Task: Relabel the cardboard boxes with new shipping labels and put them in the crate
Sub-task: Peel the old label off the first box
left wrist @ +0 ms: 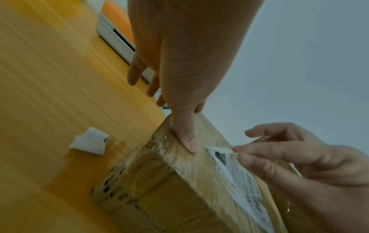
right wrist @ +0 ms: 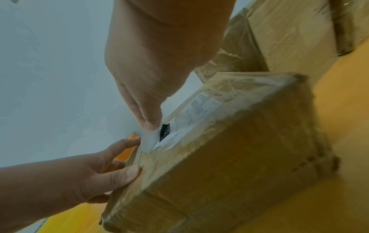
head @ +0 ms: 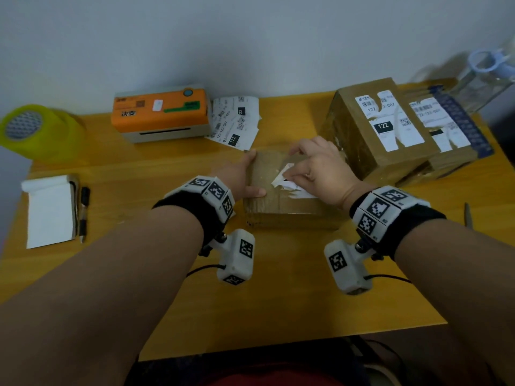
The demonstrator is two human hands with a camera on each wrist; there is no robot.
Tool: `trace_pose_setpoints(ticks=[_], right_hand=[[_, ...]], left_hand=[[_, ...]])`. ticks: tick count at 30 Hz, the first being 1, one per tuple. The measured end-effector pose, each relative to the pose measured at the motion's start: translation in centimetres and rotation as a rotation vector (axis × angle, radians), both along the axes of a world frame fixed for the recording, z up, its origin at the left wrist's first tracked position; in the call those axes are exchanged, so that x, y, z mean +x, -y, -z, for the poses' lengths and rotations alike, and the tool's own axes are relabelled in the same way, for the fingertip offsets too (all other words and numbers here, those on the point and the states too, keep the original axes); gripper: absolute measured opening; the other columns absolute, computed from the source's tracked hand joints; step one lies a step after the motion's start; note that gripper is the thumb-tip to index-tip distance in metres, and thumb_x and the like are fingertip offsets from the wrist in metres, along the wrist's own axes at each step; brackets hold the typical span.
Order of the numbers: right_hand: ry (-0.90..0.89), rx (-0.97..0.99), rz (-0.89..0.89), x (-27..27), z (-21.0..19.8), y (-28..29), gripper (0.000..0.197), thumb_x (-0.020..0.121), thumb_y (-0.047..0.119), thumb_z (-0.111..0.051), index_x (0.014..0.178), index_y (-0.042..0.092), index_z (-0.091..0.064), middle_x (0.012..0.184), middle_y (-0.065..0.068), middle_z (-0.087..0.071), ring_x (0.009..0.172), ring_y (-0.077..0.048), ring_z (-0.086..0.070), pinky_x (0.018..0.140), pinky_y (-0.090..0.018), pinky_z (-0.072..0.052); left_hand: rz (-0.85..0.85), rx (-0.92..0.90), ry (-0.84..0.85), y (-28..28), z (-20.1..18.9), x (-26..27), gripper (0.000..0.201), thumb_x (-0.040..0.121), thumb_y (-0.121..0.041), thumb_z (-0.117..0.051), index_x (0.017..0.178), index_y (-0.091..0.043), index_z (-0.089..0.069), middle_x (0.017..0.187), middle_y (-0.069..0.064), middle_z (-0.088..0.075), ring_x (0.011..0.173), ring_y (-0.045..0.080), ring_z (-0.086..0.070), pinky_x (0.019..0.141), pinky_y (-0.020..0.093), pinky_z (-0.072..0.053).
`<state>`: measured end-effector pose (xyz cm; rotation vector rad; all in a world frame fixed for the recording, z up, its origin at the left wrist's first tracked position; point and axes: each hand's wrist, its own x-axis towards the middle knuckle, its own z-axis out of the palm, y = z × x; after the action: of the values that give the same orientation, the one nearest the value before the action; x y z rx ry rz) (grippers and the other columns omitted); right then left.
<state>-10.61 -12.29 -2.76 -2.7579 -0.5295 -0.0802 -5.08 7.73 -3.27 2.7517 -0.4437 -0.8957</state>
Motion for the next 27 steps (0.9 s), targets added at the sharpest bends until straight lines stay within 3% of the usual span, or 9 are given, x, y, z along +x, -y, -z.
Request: trace_pose_setpoints(ticks=[7,10,18,24,27], right_hand=[[0.031,0.166,0.187,-2.9,1.6,0.9,0.011,0.082,0.021,-0.068,0.086,0.021,-0.078,0.104,-0.011,-0.062,0.094,-0.036,-0.053,0.084,-0.043,-0.041],[0.008,0.282,0.305,-2.9,1.2,0.9,0.01,0.083,0.021,-0.069,0.088,0.02,-0.078,0.109,-0.01,-0.061,0.098,-0.032,-0.049,0.087,-0.05,-0.044],[0.085,0.233,0.193,-2.9,-0.7,-0.1,0.011,0.082,0.02,-0.067,0.085,0.017,-0.077,0.107,-0.011,-0.062,0.1,-0.035,-0.052,0.085,-0.054,-0.044],[0.054,0.328,0.336,-3.4,-1.7,1.0,0.008,0.088,0.014,-0.062,0.087,0.01,-0.068,0.111,-0.008,-0.058,0.109,-0.023,-0.05,0.099,-0.044,-0.04],[0.02,0.347,0.324,-3.4,-1.9,0.8,0.009,0.092,0.013,-0.056,0.089,0.009,-0.064,0.105,-0.008,-0.061,0.101,-0.022,-0.056,0.095,-0.04,-0.044]], left_hand=[[-0.007,-0.029,-0.019,-0.1,0.0,-0.2,0.1,0.079,-0.05,-0.066,0.15,-0.029,0.001,0.148,0.009,-0.037,0.127,0.03,-0.044,0.104,0.043,-0.038],[-0.006,-0.02,-0.021,0.0,0.0,-0.1,0.101,0.079,-0.05,-0.066,0.15,-0.028,0.002,0.149,0.01,-0.035,0.128,0.031,-0.043,0.104,0.043,-0.038],[-0.003,-0.035,0.005,-0.4,-0.1,0.0,0.101,0.078,-0.05,-0.068,0.15,-0.026,-0.002,0.15,0.007,-0.034,0.129,0.028,-0.043,0.104,0.041,-0.038],[-0.009,-0.065,-0.006,0.3,0.0,-0.2,0.101,0.08,-0.046,-0.067,0.151,-0.021,0.0,0.152,0.007,-0.03,0.131,0.027,-0.04,0.103,0.037,-0.035],[-0.027,-0.076,-0.031,0.3,0.1,-0.3,0.101,0.081,-0.045,-0.067,0.151,-0.023,0.002,0.152,0.007,-0.03,0.13,0.028,-0.042,0.102,0.038,-0.036]])
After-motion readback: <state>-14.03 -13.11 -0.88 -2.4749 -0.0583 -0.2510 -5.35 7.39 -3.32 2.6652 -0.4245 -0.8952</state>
